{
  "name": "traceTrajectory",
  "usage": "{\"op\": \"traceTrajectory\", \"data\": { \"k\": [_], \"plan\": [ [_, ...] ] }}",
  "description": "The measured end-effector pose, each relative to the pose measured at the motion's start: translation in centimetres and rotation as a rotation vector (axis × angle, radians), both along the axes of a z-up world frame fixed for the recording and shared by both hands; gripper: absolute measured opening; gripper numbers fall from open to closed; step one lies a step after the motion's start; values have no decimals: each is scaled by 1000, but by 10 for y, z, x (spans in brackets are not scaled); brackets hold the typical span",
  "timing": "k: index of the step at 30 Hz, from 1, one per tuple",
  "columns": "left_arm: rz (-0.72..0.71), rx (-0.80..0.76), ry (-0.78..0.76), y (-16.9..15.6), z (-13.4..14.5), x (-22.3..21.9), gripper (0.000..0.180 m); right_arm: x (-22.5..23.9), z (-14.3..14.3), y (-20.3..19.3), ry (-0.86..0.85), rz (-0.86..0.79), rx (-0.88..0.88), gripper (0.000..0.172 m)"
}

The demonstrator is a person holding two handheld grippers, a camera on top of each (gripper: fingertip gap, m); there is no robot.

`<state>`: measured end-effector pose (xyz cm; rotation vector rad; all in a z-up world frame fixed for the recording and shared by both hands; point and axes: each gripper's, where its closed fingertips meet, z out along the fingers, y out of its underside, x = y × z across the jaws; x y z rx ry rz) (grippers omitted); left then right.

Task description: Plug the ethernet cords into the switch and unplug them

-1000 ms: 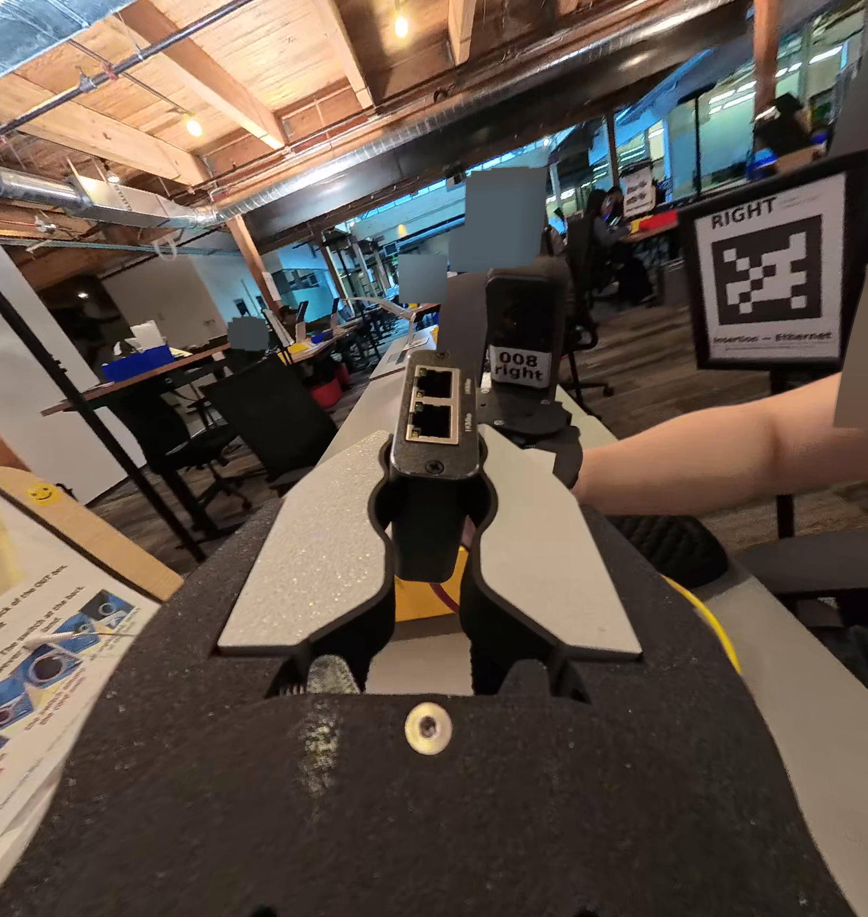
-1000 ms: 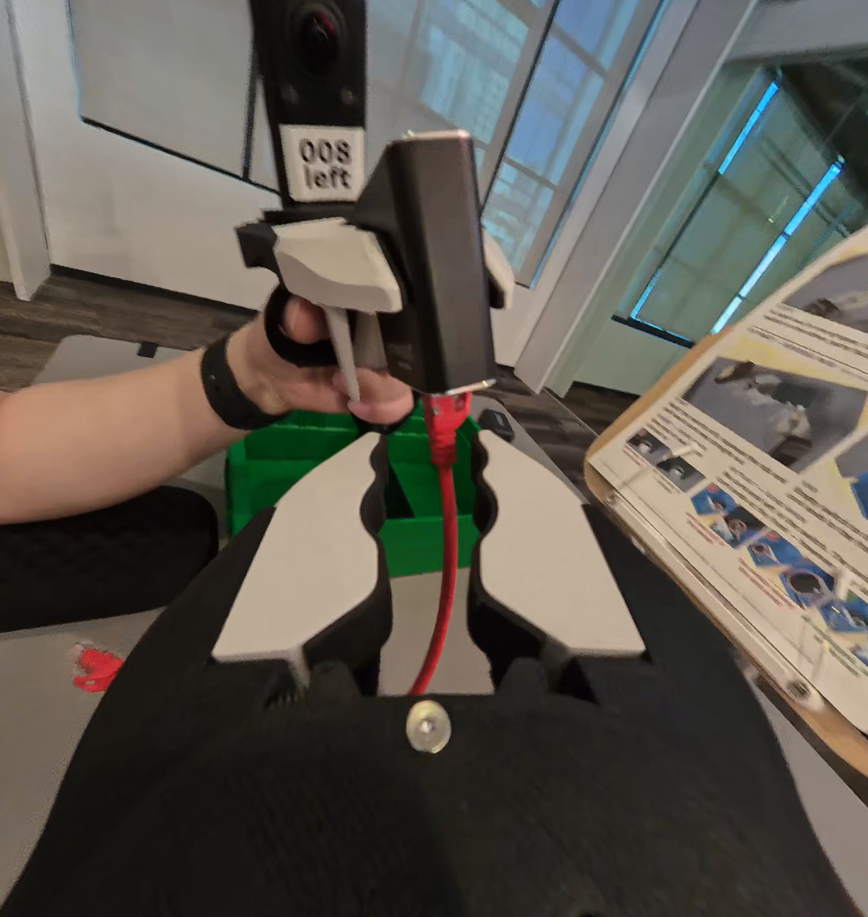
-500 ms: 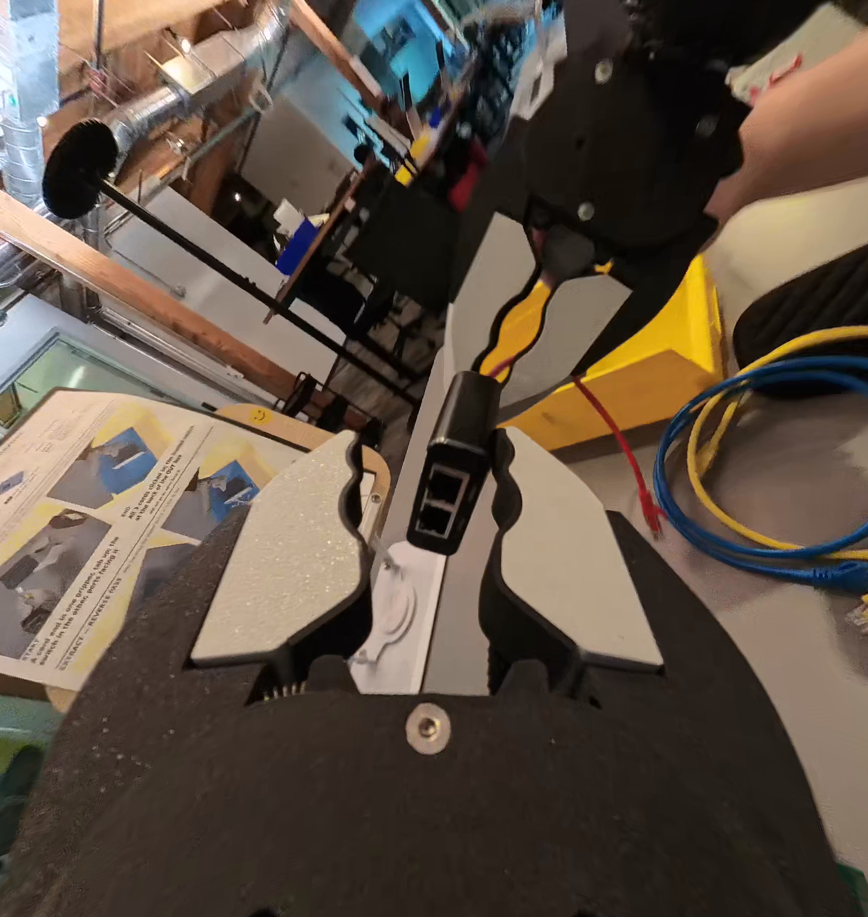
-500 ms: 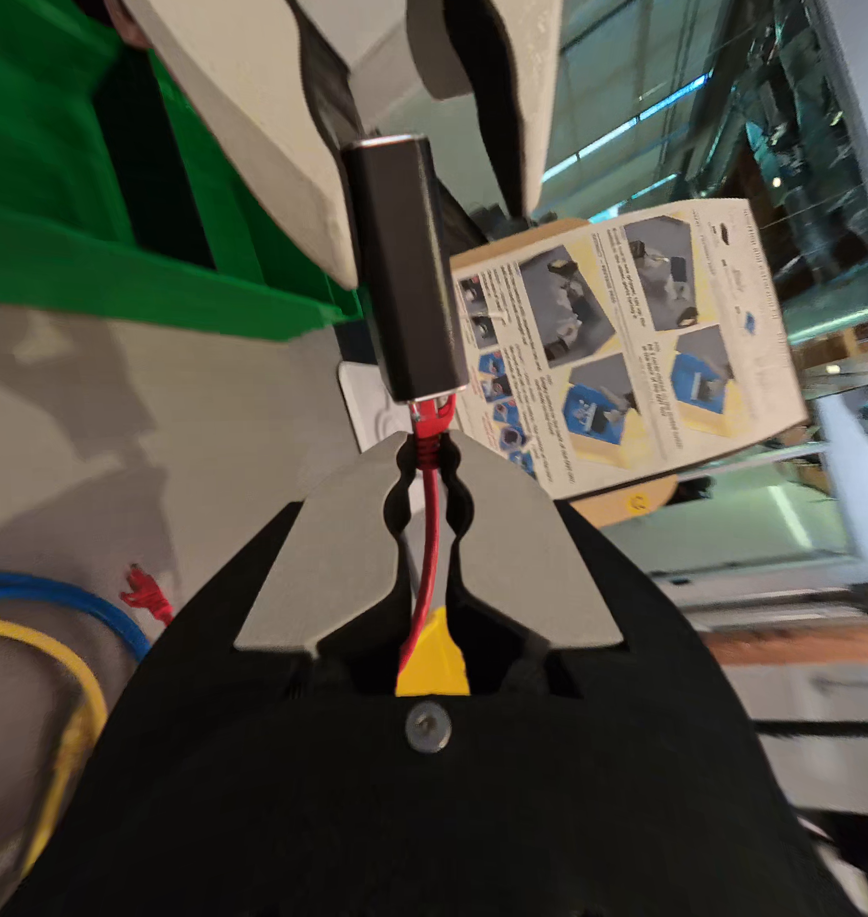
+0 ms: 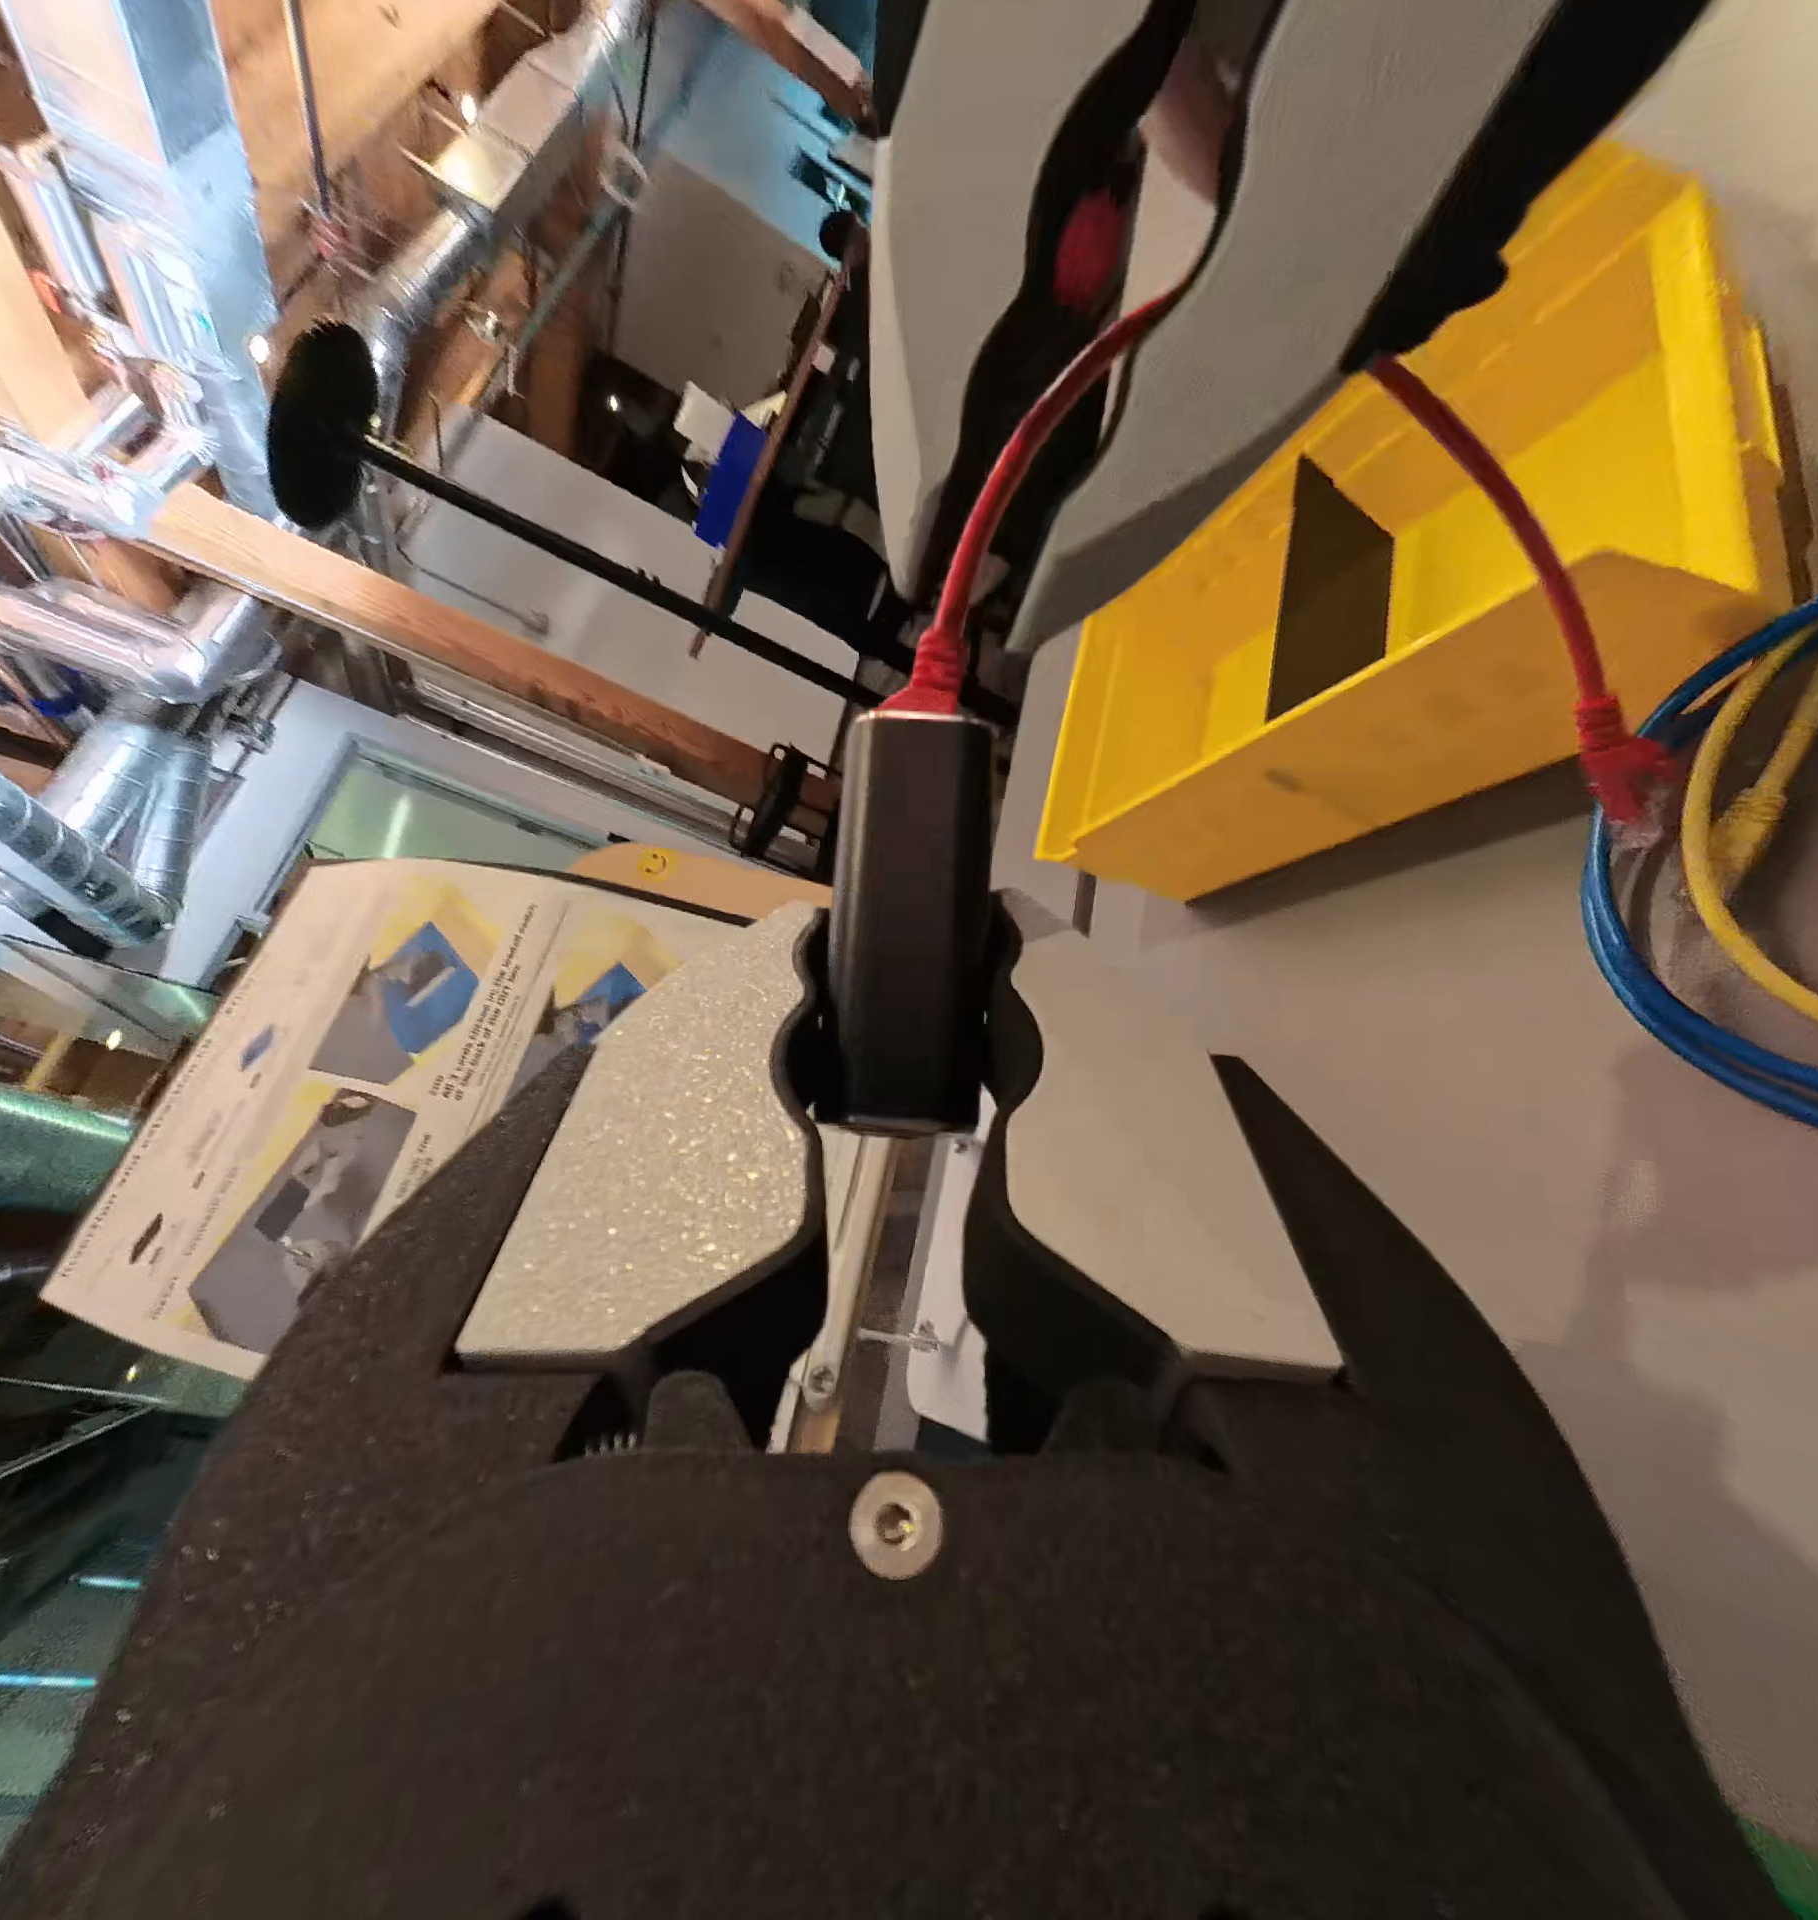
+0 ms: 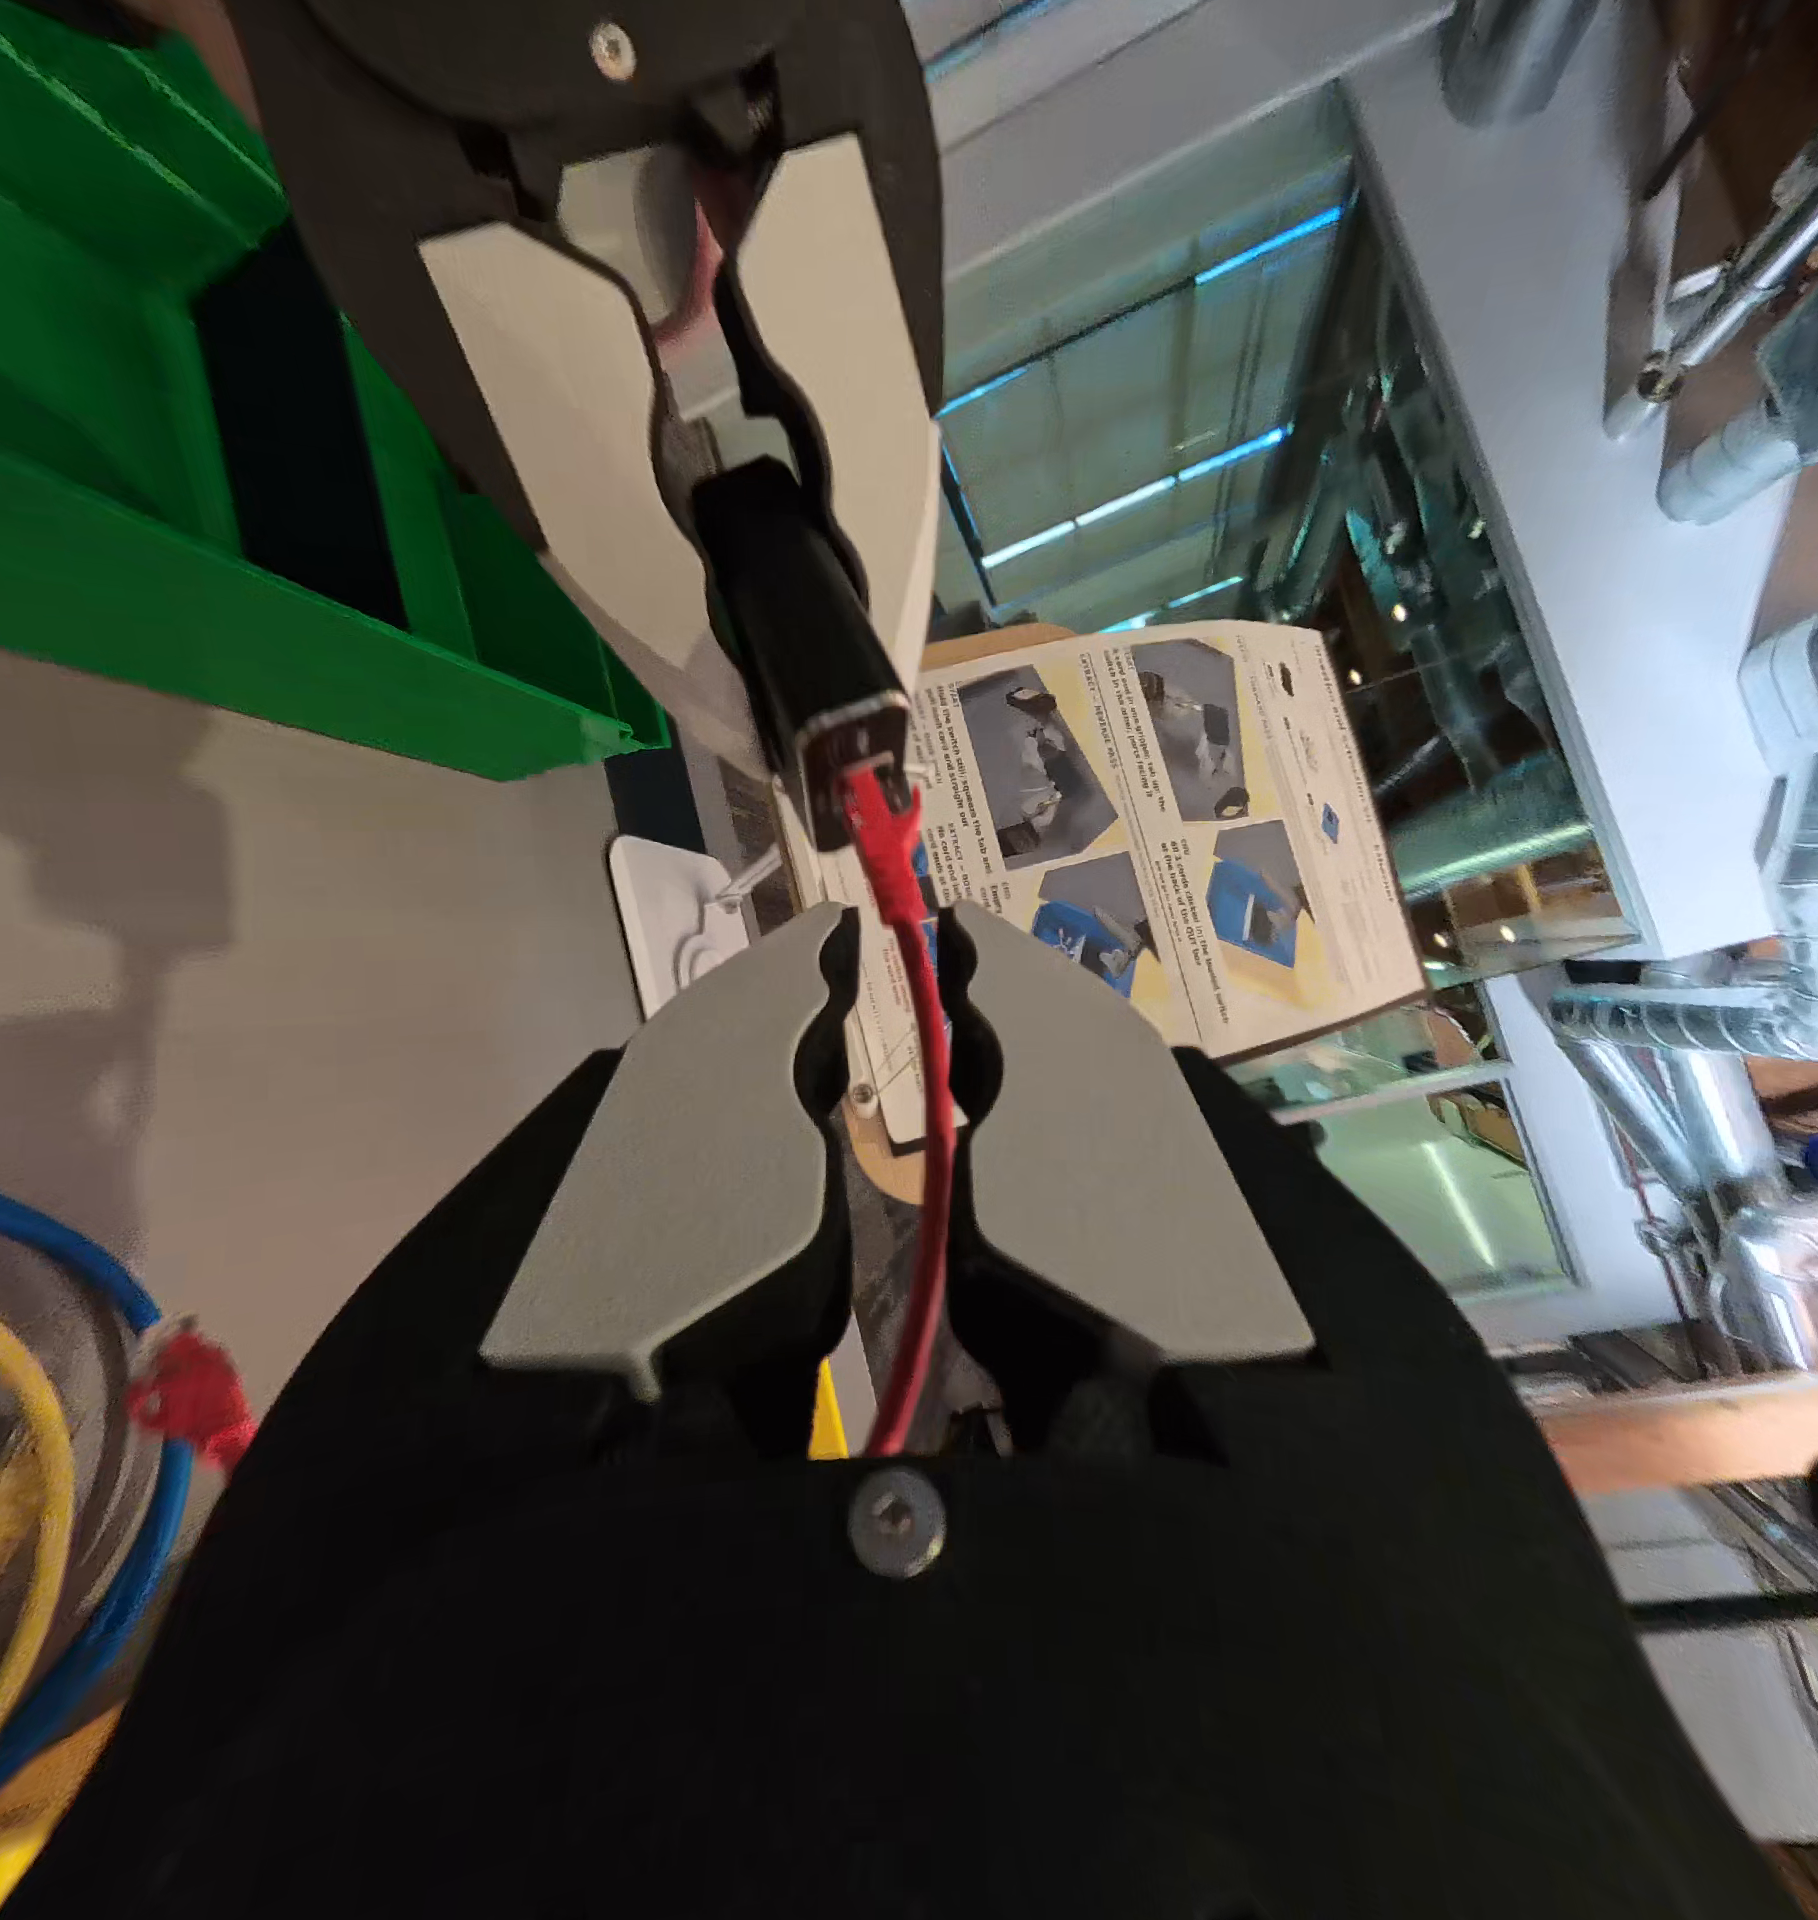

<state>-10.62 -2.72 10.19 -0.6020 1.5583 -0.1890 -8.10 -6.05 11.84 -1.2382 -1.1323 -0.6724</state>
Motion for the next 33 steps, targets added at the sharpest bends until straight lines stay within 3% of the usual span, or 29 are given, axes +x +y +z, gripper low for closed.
{"op": "traceTrajectory", "data": {
  "k": [7,9,10,14,19,25,29,33],
  "plan": [
    [-102,18,-57,-19,10,-4,25,6,5,-14,-112,137,-102,25],
    [-119,15,-50,-22,9,-3,25,0,6,-18,-131,159,-100,6],
    [-130,11,-53,-23,9,-3,26,0,6,-19,-133,151,-102,6],
    [-110,-51,-36,-18,4,1,26,6,4,-12,-93,40,-125,6],
    [3,-7,-46,-6,5,4,39,20,7,-4,-221,-177,-10,6],
    [98,21,-77,-1,5,14,45,16,2,-4,-286,-277,24,6],
    [178,56,-44,11,-5,20,42,11,1,-5,-286,-316,21,6],
    [179,67,-60,12,-8,25,25,6,0,-4,-337,-360,36,6]
  ]
}}
